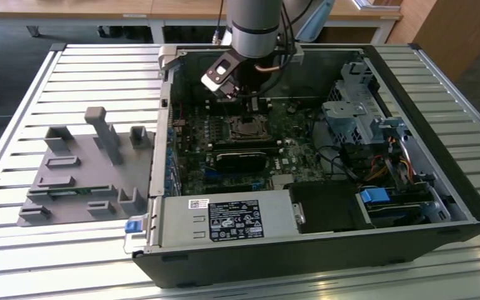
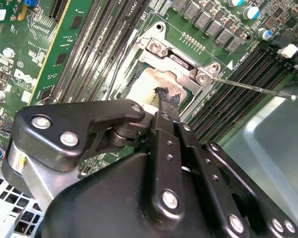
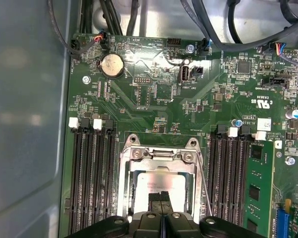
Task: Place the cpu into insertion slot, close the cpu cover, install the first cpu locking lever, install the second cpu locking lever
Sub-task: 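Install the first cpu locking lever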
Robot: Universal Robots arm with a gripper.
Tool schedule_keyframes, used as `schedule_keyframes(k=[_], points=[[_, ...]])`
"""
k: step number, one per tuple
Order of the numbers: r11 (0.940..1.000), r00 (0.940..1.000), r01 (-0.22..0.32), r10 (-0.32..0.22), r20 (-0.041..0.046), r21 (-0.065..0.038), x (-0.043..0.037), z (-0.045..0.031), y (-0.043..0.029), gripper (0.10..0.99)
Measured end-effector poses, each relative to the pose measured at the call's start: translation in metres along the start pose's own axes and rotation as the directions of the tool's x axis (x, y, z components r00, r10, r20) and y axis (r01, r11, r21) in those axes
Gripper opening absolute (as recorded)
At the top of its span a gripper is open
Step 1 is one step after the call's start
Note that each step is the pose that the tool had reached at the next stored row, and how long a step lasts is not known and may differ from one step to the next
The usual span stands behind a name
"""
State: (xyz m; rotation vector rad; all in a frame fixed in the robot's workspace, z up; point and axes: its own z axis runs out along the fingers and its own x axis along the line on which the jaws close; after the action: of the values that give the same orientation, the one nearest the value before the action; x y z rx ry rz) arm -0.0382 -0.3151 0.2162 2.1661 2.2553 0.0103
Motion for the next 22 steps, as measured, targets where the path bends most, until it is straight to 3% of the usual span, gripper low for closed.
schedule_keyframes(k=[12,22], points=[[1.0,1.0,0.0,0.0,-0.0001,0.0,0.0,-0.0046,0.0001,0.106],[1.0,1.0,0.0,0.0,-0.0001,0.0,0.0,-0.016,0.0003,0.106]])
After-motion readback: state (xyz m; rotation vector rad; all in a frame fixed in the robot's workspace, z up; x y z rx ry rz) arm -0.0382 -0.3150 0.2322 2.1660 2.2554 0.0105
